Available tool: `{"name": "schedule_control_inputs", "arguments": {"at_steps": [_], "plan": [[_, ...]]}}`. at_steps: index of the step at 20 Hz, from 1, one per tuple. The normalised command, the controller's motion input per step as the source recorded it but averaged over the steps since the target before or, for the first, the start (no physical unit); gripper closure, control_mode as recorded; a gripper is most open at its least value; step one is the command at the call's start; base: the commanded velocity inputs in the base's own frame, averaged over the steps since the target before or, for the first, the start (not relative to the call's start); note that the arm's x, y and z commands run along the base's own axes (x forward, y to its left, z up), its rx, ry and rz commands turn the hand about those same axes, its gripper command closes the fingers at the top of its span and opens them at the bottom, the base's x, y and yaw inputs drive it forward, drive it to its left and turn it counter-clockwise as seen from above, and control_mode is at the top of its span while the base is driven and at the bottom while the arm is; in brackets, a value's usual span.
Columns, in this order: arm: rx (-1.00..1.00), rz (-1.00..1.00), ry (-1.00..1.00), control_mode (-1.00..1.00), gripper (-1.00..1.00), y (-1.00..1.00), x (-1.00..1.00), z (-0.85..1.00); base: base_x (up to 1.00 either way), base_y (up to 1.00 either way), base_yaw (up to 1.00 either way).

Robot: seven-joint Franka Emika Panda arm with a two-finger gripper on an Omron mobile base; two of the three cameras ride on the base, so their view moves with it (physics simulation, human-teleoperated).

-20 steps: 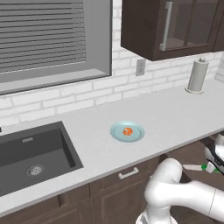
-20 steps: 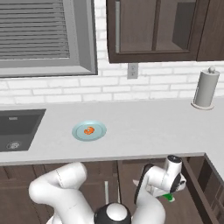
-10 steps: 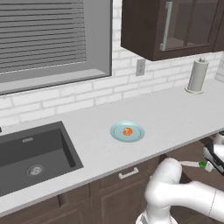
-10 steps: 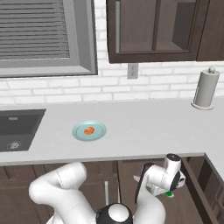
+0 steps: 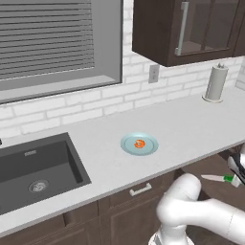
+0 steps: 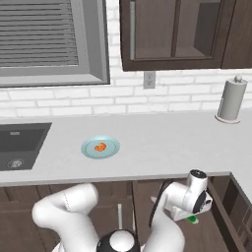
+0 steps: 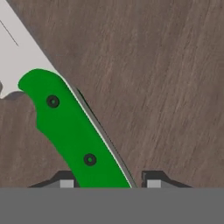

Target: Pick up the knife from the drawer and place it on the cutting board. Then place the meat from the plate to the cutting board.

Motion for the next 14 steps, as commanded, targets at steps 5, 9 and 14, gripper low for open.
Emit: {"name": "schedule_control_inputs", "arguments": {"at_steps": [5,9,14], "plan": [[0.0,0.0,0.0,-1.0,1.0,-0.03,-0.53,0.8,0.0,0.0,0.0],[0.0,0.0,0.0,-1.0,1.0,-0.01,-0.68,0.68,0.0,0.0,0.0],[-0.01,0.0,0.0,-1.0,1.0,0.2,-0.44,0.88,0.0,0.0,0.0]]}}
